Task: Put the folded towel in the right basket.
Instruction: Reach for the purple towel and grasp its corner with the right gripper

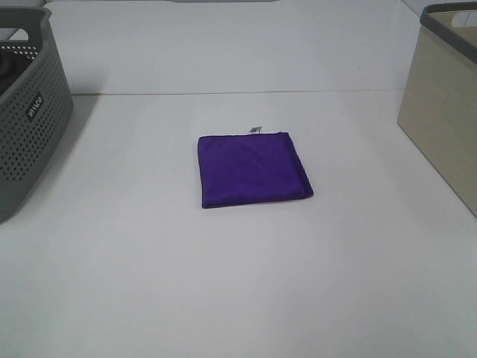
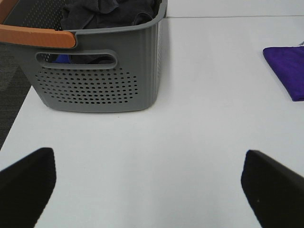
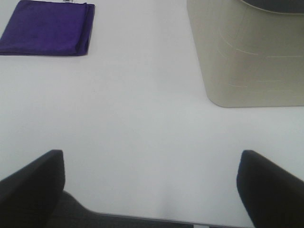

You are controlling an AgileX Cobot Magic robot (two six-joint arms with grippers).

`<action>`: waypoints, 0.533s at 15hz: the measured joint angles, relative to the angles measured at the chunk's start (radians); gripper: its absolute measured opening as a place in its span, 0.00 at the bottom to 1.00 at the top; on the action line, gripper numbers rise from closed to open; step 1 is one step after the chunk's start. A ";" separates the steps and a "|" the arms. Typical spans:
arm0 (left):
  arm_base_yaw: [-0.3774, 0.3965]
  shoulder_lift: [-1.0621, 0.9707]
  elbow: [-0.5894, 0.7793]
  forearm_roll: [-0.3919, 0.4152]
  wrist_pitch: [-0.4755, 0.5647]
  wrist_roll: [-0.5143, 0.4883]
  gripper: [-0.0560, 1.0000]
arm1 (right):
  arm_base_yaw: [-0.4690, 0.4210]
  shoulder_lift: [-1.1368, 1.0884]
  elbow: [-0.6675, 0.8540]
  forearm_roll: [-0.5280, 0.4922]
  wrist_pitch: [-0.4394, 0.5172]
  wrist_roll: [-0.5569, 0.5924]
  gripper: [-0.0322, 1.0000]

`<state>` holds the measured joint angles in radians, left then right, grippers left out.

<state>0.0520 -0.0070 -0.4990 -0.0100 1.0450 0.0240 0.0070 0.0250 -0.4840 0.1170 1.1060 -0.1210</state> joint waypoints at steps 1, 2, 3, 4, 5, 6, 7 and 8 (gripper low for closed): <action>0.000 0.000 0.000 0.000 0.000 0.000 0.99 | 0.000 0.077 -0.043 0.021 0.011 0.000 0.95; 0.000 0.000 0.000 0.000 0.000 0.000 0.99 | 0.000 0.136 -0.070 0.030 0.023 0.000 0.95; 0.000 0.000 0.000 0.000 0.000 0.000 0.99 | 0.000 0.255 -0.127 0.039 0.050 0.000 0.95; 0.000 0.000 0.000 0.000 0.000 0.000 0.99 | 0.000 0.390 -0.190 0.042 0.076 0.000 0.95; 0.000 0.000 0.000 0.000 0.000 0.000 0.99 | 0.000 0.516 -0.259 0.047 0.099 0.000 0.95; 0.000 0.000 0.000 0.000 0.000 0.000 0.99 | 0.000 0.619 -0.315 0.052 0.104 0.000 0.95; 0.000 0.000 0.000 0.000 0.000 0.000 0.99 | 0.000 0.662 -0.344 0.055 0.105 0.000 0.95; 0.000 0.000 0.000 0.000 0.000 0.000 0.99 | 0.000 0.758 -0.395 0.065 0.105 0.000 0.95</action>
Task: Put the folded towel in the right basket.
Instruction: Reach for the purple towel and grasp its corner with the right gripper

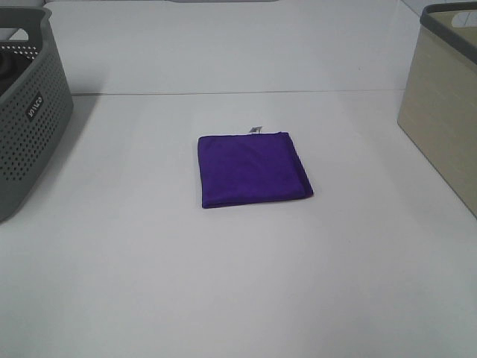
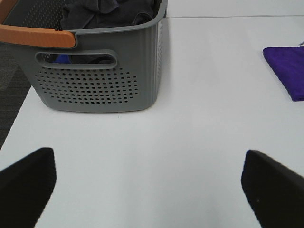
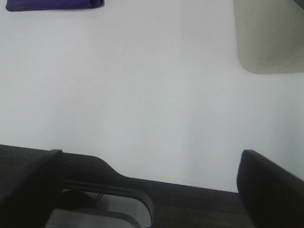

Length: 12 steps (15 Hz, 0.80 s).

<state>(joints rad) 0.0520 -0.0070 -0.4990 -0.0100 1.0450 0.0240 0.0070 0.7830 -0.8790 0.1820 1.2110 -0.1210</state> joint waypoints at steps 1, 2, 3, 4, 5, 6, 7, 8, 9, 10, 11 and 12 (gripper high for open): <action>0.000 0.000 0.000 0.000 0.000 0.000 0.99 | 0.000 0.155 -0.064 0.073 -0.004 0.000 0.95; 0.000 0.000 0.000 0.000 0.000 0.000 0.99 | 0.000 0.226 -0.092 0.128 -0.015 -0.002 0.95; 0.000 0.000 0.000 0.000 0.000 0.000 0.99 | 0.000 0.302 -0.122 0.191 -0.031 -0.026 0.95; 0.000 0.000 0.000 0.000 0.000 0.000 0.99 | 0.000 0.345 -0.141 0.233 -0.044 -0.042 0.95; 0.000 0.000 0.000 0.000 0.000 0.000 0.99 | 0.000 0.432 -0.180 0.292 -0.071 -0.068 0.95; 0.000 0.000 0.000 0.000 0.000 0.000 0.99 | 0.000 0.524 -0.234 0.333 -0.093 -0.082 0.95; 0.000 0.000 0.000 0.000 0.000 0.000 0.99 | 0.007 0.612 -0.299 0.355 -0.104 -0.090 0.94; 0.000 0.000 0.000 0.000 0.000 0.000 0.99 | 0.026 0.702 -0.365 0.355 -0.114 -0.096 0.94; 0.000 0.000 0.000 0.000 0.000 0.000 0.99 | 0.054 0.803 -0.434 0.354 -0.119 -0.097 0.94; 0.000 0.000 0.000 0.000 0.000 0.000 0.99 | 0.083 0.893 -0.500 0.354 -0.125 -0.097 0.94; 0.000 0.000 0.000 0.000 0.000 0.000 0.99 | 0.117 1.032 -0.605 0.355 -0.142 -0.095 0.93; 0.000 0.000 0.000 0.000 0.000 0.000 0.99 | 0.126 1.119 -0.666 0.363 -0.144 -0.094 0.93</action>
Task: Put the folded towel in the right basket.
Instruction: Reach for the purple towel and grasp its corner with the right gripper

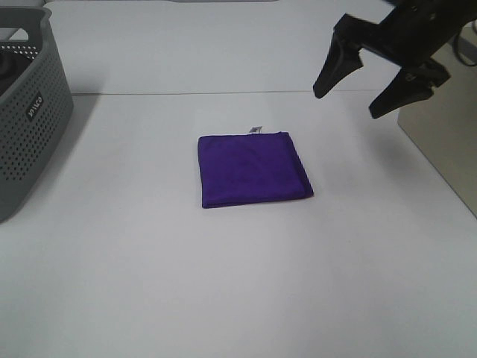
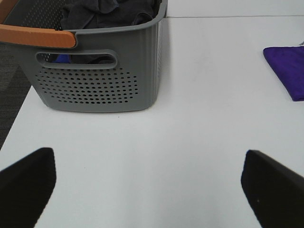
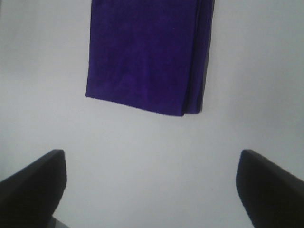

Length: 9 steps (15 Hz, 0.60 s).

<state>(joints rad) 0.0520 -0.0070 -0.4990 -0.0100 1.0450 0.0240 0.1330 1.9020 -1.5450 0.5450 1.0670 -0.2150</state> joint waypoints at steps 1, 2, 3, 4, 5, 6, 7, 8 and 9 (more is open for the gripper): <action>0.000 0.000 0.000 0.000 0.000 0.000 0.99 | 0.002 0.091 -0.057 0.004 0.000 0.000 0.93; 0.000 0.000 0.000 0.000 0.000 0.000 0.99 | 0.002 0.172 -0.114 0.011 0.000 0.002 0.93; 0.000 0.000 0.000 0.000 0.000 0.000 0.99 | 0.002 0.200 -0.139 0.013 -0.002 0.006 0.93; 0.000 0.000 0.000 0.000 0.000 0.000 0.99 | 0.002 0.255 -0.176 0.016 -0.011 0.007 0.93; 0.000 0.000 0.000 0.000 0.000 0.000 0.99 | 0.002 0.306 -0.205 0.018 -0.026 0.008 0.93; 0.000 0.000 0.000 0.000 0.000 0.000 0.99 | 0.002 0.345 -0.225 0.019 -0.034 0.008 0.93; 0.000 0.000 0.000 0.000 0.000 0.000 0.99 | 0.002 0.376 -0.237 0.019 -0.051 0.007 0.93; 0.000 0.000 0.000 0.000 0.000 0.000 0.99 | 0.002 0.398 -0.237 0.019 -0.073 0.007 0.93; 0.000 0.000 0.000 0.000 0.000 0.000 0.99 | 0.002 0.425 -0.237 0.019 -0.093 0.005 0.93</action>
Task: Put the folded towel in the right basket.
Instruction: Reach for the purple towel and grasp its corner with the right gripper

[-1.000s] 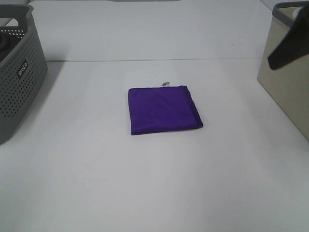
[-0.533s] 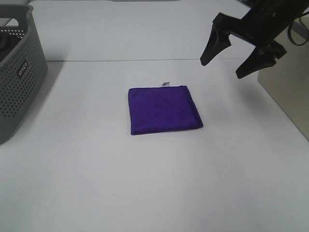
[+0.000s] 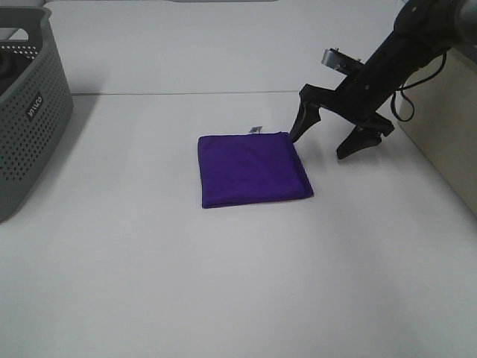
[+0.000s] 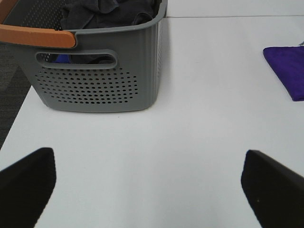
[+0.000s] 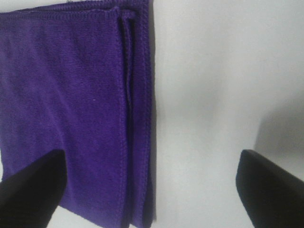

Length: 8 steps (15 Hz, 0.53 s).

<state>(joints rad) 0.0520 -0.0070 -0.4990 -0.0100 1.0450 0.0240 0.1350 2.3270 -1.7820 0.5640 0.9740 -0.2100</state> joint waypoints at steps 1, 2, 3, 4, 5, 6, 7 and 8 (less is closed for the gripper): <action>0.000 0.000 0.000 0.000 0.000 0.000 0.99 | 0.000 0.012 0.000 0.000 -0.008 -0.008 0.93; 0.000 0.000 0.000 0.000 0.000 0.000 0.99 | 0.000 0.018 0.000 0.000 -0.011 -0.016 0.93; 0.000 0.000 0.000 0.000 0.000 0.000 0.99 | 0.000 0.026 0.000 0.001 -0.013 -0.016 0.93; 0.000 0.000 0.000 0.000 0.000 0.000 0.99 | 0.000 0.035 0.000 0.001 -0.017 -0.016 0.93; 0.000 0.000 0.000 0.000 0.000 0.000 0.99 | 0.000 0.041 0.000 0.003 -0.025 -0.016 0.93; 0.000 0.000 0.000 0.000 0.000 0.000 0.99 | 0.000 0.044 -0.006 0.004 -0.034 -0.016 0.93; 0.000 0.000 0.000 0.000 0.000 0.000 0.99 | 0.000 0.046 -0.009 0.009 -0.040 -0.016 0.93; 0.000 0.000 0.000 0.000 0.000 0.000 0.99 | 0.000 0.047 -0.009 0.009 -0.040 -0.016 0.93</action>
<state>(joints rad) 0.0520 -0.0070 -0.4990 -0.0100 1.0450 0.0240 0.1350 2.3740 -1.7910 0.5730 0.9340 -0.2260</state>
